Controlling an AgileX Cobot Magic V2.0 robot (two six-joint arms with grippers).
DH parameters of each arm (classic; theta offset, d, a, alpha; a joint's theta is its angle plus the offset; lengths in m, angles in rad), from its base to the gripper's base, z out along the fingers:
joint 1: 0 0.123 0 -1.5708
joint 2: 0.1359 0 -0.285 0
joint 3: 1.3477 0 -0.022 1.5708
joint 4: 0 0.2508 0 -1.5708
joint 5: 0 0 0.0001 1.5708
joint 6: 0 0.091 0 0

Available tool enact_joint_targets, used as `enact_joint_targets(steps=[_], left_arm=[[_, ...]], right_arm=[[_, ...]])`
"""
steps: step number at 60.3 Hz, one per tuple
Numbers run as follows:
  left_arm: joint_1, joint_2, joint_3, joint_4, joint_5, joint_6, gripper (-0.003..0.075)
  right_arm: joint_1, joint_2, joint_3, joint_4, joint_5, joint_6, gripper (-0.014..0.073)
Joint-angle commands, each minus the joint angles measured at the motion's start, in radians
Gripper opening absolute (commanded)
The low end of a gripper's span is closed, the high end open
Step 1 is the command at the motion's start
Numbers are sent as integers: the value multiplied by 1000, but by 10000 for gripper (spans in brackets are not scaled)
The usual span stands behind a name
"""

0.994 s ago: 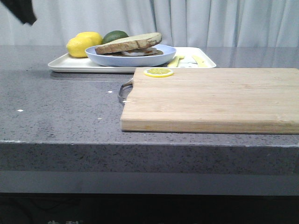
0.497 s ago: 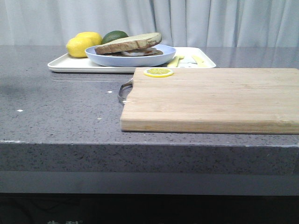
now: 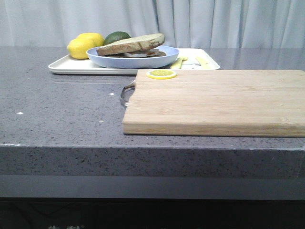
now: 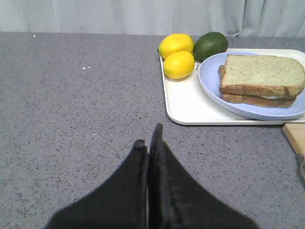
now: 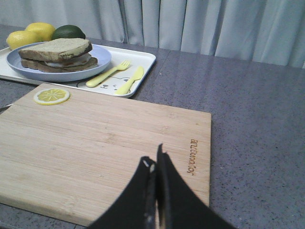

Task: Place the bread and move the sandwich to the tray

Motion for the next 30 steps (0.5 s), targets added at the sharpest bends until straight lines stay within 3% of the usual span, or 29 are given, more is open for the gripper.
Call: enact_joint_targets(steps=[1, 16, 30], left_arm=[[0, -134, 72, -15, -138, -11, -19], [0, -492, 278, -56, -133, -8, -19], [0, -623, 368, -56, -130, -8, -19]], right_arm=[[-5, 9, -28, 12, -81, -6, -76], [-5, 9, -28, 12, -81, -6, -76], [-5, 9, -28, 12, -81, -6, -76]])
